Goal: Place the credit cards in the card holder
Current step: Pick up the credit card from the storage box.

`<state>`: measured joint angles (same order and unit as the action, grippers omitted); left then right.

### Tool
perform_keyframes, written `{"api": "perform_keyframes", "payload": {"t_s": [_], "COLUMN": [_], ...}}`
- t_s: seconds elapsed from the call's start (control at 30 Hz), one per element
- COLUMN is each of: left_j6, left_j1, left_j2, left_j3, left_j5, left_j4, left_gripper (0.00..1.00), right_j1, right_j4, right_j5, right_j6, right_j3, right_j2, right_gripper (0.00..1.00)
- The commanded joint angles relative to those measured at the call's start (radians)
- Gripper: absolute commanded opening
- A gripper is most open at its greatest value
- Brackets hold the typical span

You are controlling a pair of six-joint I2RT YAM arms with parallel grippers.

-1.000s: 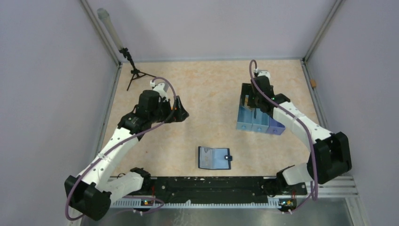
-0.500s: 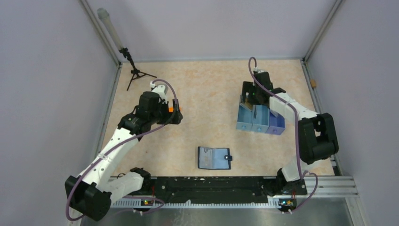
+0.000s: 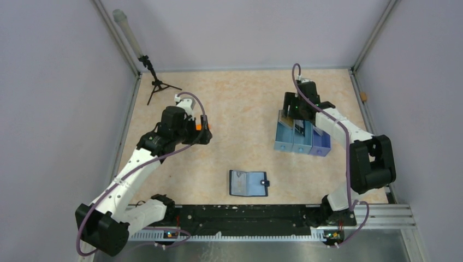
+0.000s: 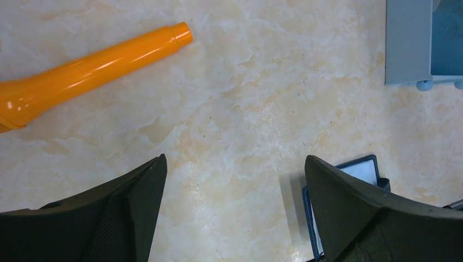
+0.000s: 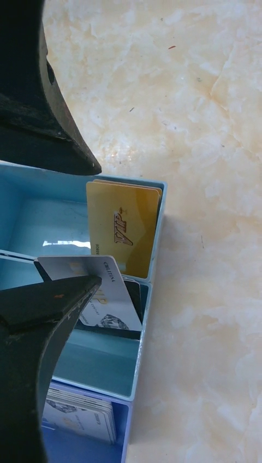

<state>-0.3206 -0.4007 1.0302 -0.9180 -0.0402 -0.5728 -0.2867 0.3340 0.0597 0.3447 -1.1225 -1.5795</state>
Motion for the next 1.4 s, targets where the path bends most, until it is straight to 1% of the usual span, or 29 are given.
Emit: {"api": "perform_keyframes", "payload": {"t_s": [0.0,0.23,0.3,0.4,0.5,0.63,0.73,0.8,0.87,1.03,1.17,1.37], "left_j6": [0.011,0.011,0.011,0.011,0.012,0.012,0.012,0.012,0.012,0.013,0.014,0.014], "left_j1": [0.005,0.006,0.007,0.006,0.006,0.006,0.007,0.007,0.007,0.007,0.007,0.007], "left_j2": [-0.007,-0.007,-0.007,-0.007,-0.005,-0.004,-0.005,-0.004,-0.004,-0.007,-0.006,-0.004], "left_j3": [0.011,0.011,0.010,0.012,0.012,0.013,0.014,0.014,0.014,0.016,0.016,0.014], "left_j5": [-0.011,-0.012,-0.012,-0.012,-0.013,-0.015,-0.016,-0.017,-0.017,-0.015,-0.016,-0.018], "left_j4": [0.017,0.017,0.017,0.017,0.017,0.017,0.017,0.017,0.017,0.017,0.017,0.017], "left_gripper": [0.99,0.99,0.99,0.99,0.99,0.99,0.99,0.99,0.99,0.99,0.99,0.99], "right_j1": [-0.001,-0.001,-0.001,0.000,-0.001,0.001,0.017,0.023,0.028,0.039,0.051,0.052], "right_j4": [-0.047,-0.035,-0.030,-0.029,-0.016,0.020,0.019,0.015,0.012,-0.001,-0.016,-0.029], "right_j5": [-0.025,0.009,0.026,0.048,0.072,0.151,0.118,0.098,0.093,0.078,0.070,0.007], "right_j6": [0.018,0.006,0.000,-0.011,-0.025,-0.040,-0.043,-0.044,-0.044,-0.035,-0.030,-0.019], "right_j3": [-0.016,-0.014,-0.013,-0.003,0.000,0.001,0.008,0.009,0.006,0.007,0.021,0.023], "right_j2": [0.040,0.007,0.002,0.015,0.038,0.044,0.025,0.003,-0.024,-0.082,-0.091,-0.073], "right_gripper": [0.64,0.44,0.42,0.41,0.46,0.58,0.70,0.75,0.78,0.80,0.80,0.77]}}
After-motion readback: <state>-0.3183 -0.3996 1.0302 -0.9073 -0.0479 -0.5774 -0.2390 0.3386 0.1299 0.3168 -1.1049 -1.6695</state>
